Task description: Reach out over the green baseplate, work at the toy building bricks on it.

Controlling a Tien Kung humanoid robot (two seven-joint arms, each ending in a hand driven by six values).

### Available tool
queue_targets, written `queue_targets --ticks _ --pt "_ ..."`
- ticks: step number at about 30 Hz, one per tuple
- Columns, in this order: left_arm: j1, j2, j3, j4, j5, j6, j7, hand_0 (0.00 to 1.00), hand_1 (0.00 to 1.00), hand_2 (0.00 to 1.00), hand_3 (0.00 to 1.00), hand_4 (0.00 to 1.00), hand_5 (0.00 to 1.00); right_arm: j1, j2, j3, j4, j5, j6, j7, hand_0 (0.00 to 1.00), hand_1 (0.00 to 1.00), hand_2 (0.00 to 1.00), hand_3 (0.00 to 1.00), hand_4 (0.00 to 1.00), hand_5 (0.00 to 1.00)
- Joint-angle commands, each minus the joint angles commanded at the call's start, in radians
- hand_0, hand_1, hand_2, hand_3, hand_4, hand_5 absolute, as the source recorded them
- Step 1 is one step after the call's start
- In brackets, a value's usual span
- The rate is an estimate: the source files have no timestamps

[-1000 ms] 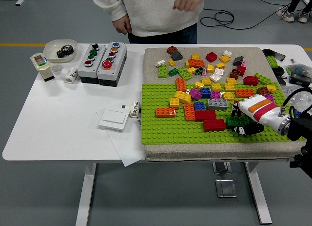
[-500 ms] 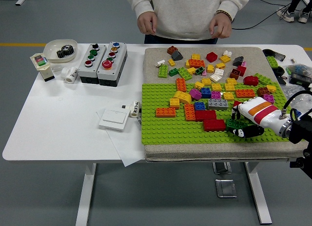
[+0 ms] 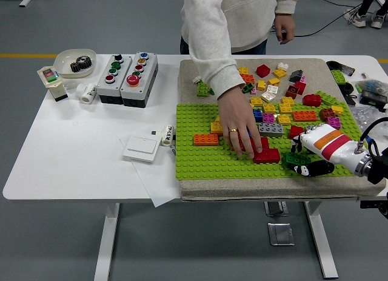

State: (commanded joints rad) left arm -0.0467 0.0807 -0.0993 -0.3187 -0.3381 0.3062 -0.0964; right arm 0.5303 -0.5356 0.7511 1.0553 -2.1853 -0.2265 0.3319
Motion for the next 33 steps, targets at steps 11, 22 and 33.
queue_targets --ticks 11,22,33 --pt "-0.003 -0.001 0.001 0.0 -0.003 0.0 0.0 0.648 0.75 0.765 0.578 0.66 0.607 -0.002 -0.007 -0.02 -0.016 0.011 -0.057 0.058 0.212 0.388 0.482 0.493 0.67 0.496" --pt "-0.007 0.0 0.002 -0.002 -0.003 0.001 0.001 0.645 0.751 0.765 0.577 0.658 0.607 0.019 -0.004 -0.07 -0.049 -0.004 -0.135 0.117 0.212 0.39 0.482 0.491 0.666 0.494" --pt "-0.01 0.0 0.001 -0.003 -0.002 0.002 0.002 0.645 0.75 0.766 0.577 0.658 0.607 0.048 -0.001 -0.113 -0.07 -0.068 -0.202 0.148 0.214 0.389 0.481 0.491 0.651 0.481"
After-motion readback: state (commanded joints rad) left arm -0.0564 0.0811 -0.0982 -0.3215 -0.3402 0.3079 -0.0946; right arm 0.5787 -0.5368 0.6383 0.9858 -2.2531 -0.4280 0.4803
